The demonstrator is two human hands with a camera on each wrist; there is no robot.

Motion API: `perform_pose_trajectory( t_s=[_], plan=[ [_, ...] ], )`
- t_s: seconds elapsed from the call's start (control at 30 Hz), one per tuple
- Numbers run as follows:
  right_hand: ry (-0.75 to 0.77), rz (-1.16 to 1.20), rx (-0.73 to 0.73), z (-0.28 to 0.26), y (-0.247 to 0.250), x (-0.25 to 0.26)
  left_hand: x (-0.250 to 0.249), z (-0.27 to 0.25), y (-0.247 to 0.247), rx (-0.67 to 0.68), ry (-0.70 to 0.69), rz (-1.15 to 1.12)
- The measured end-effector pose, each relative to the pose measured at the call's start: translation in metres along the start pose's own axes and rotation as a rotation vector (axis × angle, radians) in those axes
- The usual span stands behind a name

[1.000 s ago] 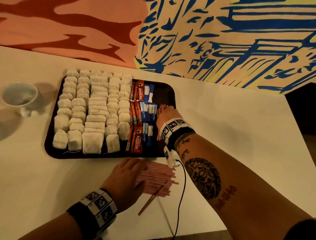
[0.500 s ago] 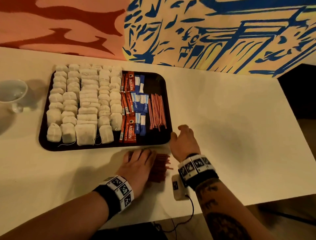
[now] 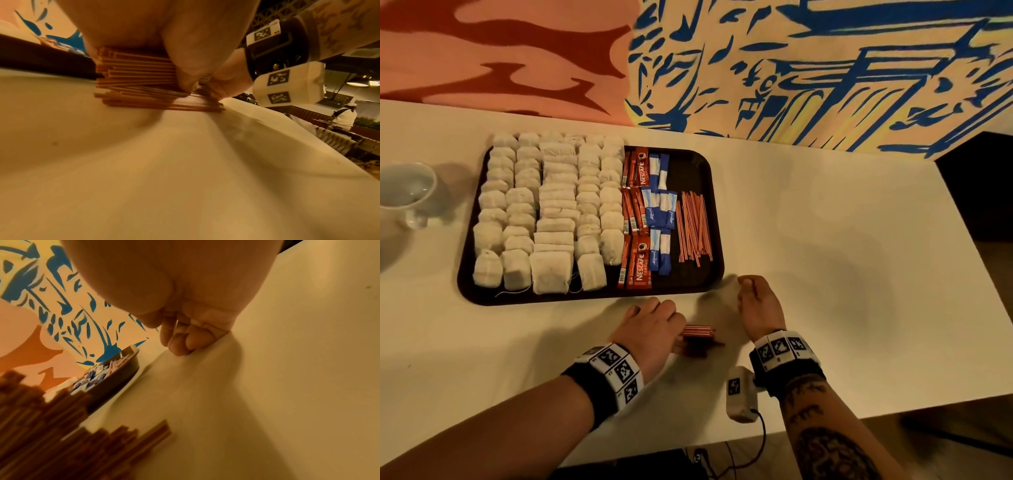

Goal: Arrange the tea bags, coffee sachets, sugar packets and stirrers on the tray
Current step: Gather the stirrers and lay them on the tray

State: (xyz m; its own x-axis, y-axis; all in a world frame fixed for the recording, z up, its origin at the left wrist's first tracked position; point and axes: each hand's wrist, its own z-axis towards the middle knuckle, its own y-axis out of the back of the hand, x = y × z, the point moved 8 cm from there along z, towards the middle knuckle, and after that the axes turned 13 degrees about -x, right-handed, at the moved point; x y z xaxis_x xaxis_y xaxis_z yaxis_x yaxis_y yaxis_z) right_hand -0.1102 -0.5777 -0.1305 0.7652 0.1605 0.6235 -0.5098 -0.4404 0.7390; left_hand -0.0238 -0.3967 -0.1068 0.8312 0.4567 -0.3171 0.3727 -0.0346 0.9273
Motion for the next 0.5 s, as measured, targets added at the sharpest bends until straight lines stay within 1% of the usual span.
perform_pose_trajectory(
  t_s=[0.13, 0.3, 0.33, 0.43, 0.5],
  plan=[
    [-0.003, 0.026, -0.002, 0.001, 0.002, -0.005, 0.003, -0.001, 0.003, -0.011, -0.004, 0.015],
    [0.009, 0.021, 0.015, 0.000, 0.003, -0.005, 0.010, -0.001, 0.013, -0.071, 0.007, -0.009],
    [0.008, 0.017, 0.022, 0.001, 0.003, -0.006, 0.013, -0.001, 0.017, -0.087, 0.019, -0.041],
    [-0.008, 0.010, 0.052, -0.001, 0.002, -0.007, 0.023, -0.001, 0.035, -0.213, 0.092, -0.191],
    [-0.003, -0.019, 0.088, -0.007, 0.001, -0.005, 0.035, -0.002, 0.043, -0.281, 0.192, -0.339]
  ],
)
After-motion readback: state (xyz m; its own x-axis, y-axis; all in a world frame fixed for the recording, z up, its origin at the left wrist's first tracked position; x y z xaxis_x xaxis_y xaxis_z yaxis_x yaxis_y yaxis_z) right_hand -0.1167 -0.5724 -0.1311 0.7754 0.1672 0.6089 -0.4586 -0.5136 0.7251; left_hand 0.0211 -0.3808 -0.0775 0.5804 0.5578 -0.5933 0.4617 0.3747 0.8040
